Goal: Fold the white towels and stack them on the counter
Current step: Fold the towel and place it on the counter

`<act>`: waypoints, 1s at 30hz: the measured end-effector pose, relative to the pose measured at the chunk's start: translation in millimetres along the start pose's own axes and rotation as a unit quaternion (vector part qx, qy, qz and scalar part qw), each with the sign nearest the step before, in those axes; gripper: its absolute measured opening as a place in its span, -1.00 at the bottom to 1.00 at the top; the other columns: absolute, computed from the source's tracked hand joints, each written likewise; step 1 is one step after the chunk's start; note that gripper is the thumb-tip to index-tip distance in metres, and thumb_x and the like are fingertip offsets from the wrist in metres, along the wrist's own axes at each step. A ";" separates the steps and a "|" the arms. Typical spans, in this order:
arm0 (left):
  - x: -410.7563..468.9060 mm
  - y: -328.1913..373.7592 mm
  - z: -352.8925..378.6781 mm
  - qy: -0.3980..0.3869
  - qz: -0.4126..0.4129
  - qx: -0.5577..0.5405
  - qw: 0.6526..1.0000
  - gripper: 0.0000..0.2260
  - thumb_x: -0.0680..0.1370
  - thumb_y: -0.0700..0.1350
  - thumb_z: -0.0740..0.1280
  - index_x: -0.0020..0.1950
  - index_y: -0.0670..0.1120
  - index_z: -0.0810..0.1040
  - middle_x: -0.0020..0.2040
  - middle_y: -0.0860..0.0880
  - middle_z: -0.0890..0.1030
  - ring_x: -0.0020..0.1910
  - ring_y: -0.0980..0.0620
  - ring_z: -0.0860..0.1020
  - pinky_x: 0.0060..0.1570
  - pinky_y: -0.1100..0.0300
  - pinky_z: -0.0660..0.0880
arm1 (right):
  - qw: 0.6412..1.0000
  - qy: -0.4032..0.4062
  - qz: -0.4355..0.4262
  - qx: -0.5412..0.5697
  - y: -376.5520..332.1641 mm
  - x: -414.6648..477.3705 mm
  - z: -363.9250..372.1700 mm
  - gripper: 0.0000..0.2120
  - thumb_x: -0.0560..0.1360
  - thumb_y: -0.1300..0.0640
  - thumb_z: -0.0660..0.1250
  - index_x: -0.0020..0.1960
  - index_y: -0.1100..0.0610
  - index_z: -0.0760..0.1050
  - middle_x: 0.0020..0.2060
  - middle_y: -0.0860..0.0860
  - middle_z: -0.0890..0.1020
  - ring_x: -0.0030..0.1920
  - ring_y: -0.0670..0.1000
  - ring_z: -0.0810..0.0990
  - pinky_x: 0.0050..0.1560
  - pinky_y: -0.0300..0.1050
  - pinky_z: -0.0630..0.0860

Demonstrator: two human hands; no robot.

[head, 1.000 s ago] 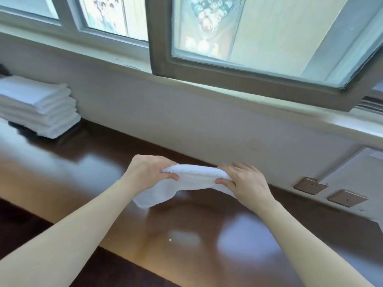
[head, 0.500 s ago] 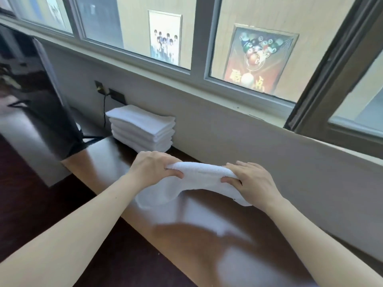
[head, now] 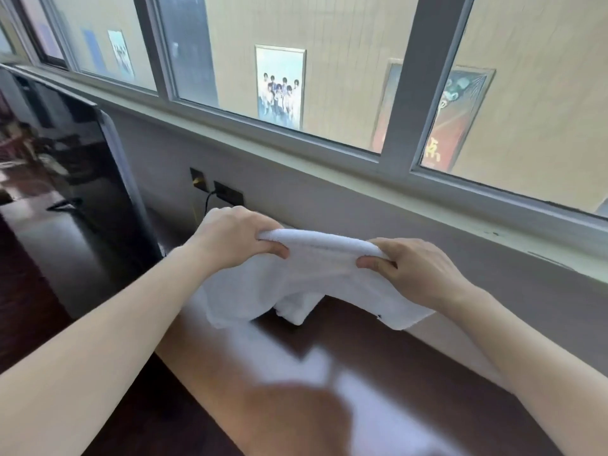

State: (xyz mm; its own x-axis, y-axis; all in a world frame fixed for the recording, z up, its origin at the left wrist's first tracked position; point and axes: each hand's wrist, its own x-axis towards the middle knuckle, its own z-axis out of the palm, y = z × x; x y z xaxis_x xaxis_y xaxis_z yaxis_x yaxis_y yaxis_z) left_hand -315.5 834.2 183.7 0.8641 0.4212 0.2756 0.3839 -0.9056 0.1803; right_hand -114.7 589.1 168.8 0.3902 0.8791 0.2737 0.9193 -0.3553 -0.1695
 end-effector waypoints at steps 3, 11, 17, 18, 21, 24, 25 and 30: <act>39.1 -38.2 -10.8 0.010 0.014 0.005 1.000 -0.47 0.17 0.62 0.11 0.02 0.48 0.51 -0.28 0.19 0.60 -0.21 0.15 0.52 -0.23 0.29 0.34 | 1.000 0.000 0.014 0.011 -6.7 51.8 6.6 -0.64 0.52 -0.40 0.08 0.02 -0.20 0.48 -0.38 -0.26 0.48 -0.23 -0.05 0.40 -0.23 -0.06 0.30; 135.9 -121.6 -22.4 0.004 0.057 -0.003 0.998 -0.61 0.28 0.55 0.18 -0.02 0.46 0.55 -0.35 0.23 0.56 -0.28 0.24 0.48 -0.24 0.30 0.31 | 0.995 -0.040 0.078 0.041 -27.1 170.2 17.4 -0.61 0.54 -0.36 0.13 0.01 -0.11 0.55 -0.26 -0.10 0.56 -0.16 0.04 0.51 -0.19 0.00 0.44; 200.3 -189.3 -1.4 0.106 0.174 0.009 0.979 -0.66 0.46 0.39 0.21 0.05 0.28 0.64 -0.13 0.18 0.69 -0.14 0.03 0.64 -0.23 0.13 0.49 | 0.989 0.035 0.138 -0.038 -52.9 223.1 39.8 -0.54 0.54 -0.38 0.09 -0.02 -0.05 0.54 -0.33 -0.10 0.49 -0.21 0.09 0.48 -0.28 -0.02 0.29; 205.9 -200.1 6.1 0.163 0.222 -0.005 0.961 -0.64 0.49 0.33 0.23 0.09 0.20 0.67 -0.07 0.14 0.72 -0.09 -0.02 0.69 -0.23 0.13 0.54 | 0.986 0.066 0.141 -0.065 -58.6 226.6 46.4 -0.52 0.53 -0.39 0.07 -0.03 -0.04 0.53 -0.34 -0.10 0.52 -0.22 0.10 0.52 -0.32 -0.03 0.30; 204.9 -224.2 39.2 0.298 0.328 -0.042 0.895 -0.72 0.56 0.13 0.36 0.15 0.03 0.71 0.12 0.10 0.69 0.13 0.02 0.66 -0.07 0.17 0.61 | 0.962 0.163 0.079 -0.206 -71.4 215.1 81.0 -0.49 0.58 -0.33 0.06 0.16 0.00 0.57 -0.15 -0.07 0.68 -0.15 0.06 0.66 -0.31 -0.05 0.51; 187.9 -242.1 94.8 0.289 0.374 -0.037 0.881 -0.75 0.55 0.07 0.41 0.12 -0.03 0.72 0.14 0.04 0.69 0.13 -0.02 0.66 -0.17 0.16 0.63 | 0.928 0.226 -0.004 -0.296 -76.2 189.7 140.2 -0.61 0.59 -0.10 0.32 0.19 0.20 0.62 0.07 0.10 0.70 0.08 0.12 0.68 0.07 0.05 0.62; 178.5 -243.4 113.1 0.262 0.379 -0.043 0.886 -0.74 0.48 0.04 0.49 0.10 -0.05 0.73 0.12 0.02 0.70 0.11 -0.04 0.67 -0.23 0.16 0.64 | 0.926 0.223 -0.007 -0.304 -76.9 181.1 159.0 -0.62 0.59 -0.07 0.33 0.17 0.23 0.62 0.08 0.13 0.69 0.09 0.15 0.68 0.10 0.07 0.60; 141.9 -252.0 169.2 0.160 0.353 -0.102 0.916 -0.67 0.42 0.11 0.46 0.08 -0.05 0.73 0.10 0.02 0.71 0.05 0.01 0.69 -0.29 0.21 0.62 | 0.941 0.170 0.057 -0.286 -89.9 145.4 224.7 -0.62 0.60 -0.01 0.21 0.19 0.22 0.63 0.11 0.13 0.67 0.09 0.17 0.67 0.23 0.19 0.54</act>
State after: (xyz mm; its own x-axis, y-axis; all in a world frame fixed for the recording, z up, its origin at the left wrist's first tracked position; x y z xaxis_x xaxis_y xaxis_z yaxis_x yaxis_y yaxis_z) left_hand -234.5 1113.7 17.6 0.7213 -0.2427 0.6487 -0.3300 -0.9439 0.0139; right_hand -152.3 820.2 11.2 0.3921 0.7072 0.5884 0.7098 -0.6394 0.2955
